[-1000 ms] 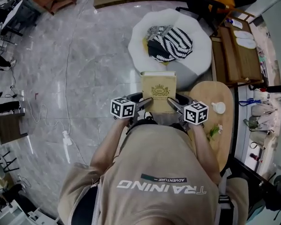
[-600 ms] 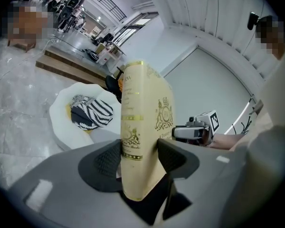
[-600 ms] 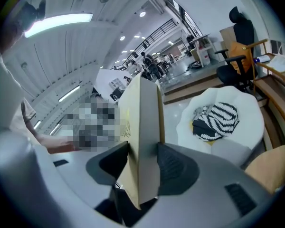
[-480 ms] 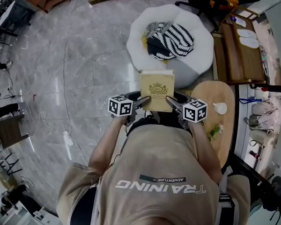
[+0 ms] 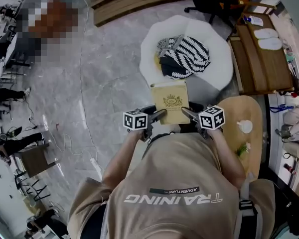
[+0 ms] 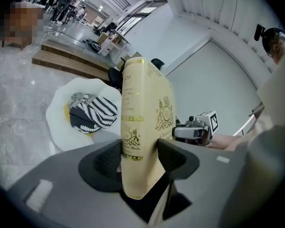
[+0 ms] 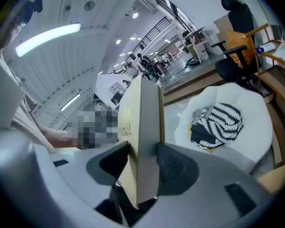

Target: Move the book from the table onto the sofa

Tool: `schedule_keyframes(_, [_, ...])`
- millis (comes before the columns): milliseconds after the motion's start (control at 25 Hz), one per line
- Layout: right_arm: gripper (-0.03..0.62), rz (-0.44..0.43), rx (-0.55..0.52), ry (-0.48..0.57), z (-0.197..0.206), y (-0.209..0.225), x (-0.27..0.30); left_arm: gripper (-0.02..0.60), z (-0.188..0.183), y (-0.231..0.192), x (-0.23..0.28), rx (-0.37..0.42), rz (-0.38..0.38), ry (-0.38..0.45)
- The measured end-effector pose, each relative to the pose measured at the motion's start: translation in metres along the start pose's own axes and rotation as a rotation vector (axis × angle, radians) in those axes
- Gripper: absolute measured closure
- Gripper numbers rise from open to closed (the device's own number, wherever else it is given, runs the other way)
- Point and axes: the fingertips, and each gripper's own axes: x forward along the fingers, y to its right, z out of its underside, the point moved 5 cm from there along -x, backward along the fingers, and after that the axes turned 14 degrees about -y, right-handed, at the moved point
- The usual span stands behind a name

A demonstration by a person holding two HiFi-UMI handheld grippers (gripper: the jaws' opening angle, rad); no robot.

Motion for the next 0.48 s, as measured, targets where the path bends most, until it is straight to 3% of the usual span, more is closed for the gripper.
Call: schedule_keyframes(480, [0.4,-0.042,0.051,-0.013,-0.049,0.064,0.009,0.342,-0.067,-0.028,0.028,-0.042,-0.033,-0.033])
